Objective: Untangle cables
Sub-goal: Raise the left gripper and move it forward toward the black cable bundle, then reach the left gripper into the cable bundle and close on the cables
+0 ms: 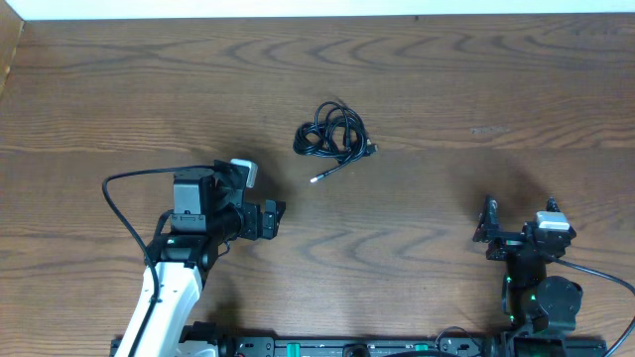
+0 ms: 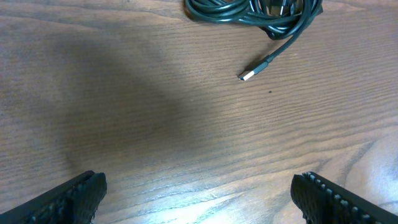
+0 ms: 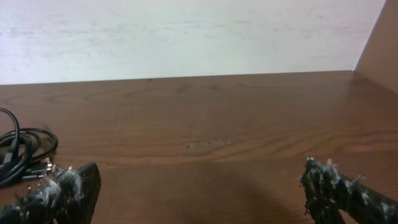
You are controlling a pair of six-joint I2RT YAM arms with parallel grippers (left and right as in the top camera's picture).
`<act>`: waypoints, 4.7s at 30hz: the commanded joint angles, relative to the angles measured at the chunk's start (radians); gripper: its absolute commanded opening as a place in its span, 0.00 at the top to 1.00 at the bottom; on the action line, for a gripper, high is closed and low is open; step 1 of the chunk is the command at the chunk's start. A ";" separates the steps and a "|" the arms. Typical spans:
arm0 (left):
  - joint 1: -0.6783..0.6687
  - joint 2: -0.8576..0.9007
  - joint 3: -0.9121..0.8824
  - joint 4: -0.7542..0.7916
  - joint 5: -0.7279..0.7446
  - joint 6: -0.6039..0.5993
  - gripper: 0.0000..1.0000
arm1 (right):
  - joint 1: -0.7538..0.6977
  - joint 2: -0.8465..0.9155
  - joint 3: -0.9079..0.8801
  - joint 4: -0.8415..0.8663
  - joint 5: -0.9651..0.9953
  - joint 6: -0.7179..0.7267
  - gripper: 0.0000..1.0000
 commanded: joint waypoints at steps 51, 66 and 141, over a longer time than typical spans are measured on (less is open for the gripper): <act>-0.079 0.003 0.241 -0.155 0.150 -0.080 0.00 | -0.004 -0.006 -0.001 -0.005 -0.009 0.006 0.01; -0.334 0.185 0.532 -0.339 -0.307 -0.002 0.01 | -0.004 -0.006 -0.001 -0.005 -0.009 0.006 0.01; -0.334 0.826 0.576 0.025 -0.174 0.735 0.31 | -0.004 -0.006 -0.001 -0.005 -0.009 0.007 0.01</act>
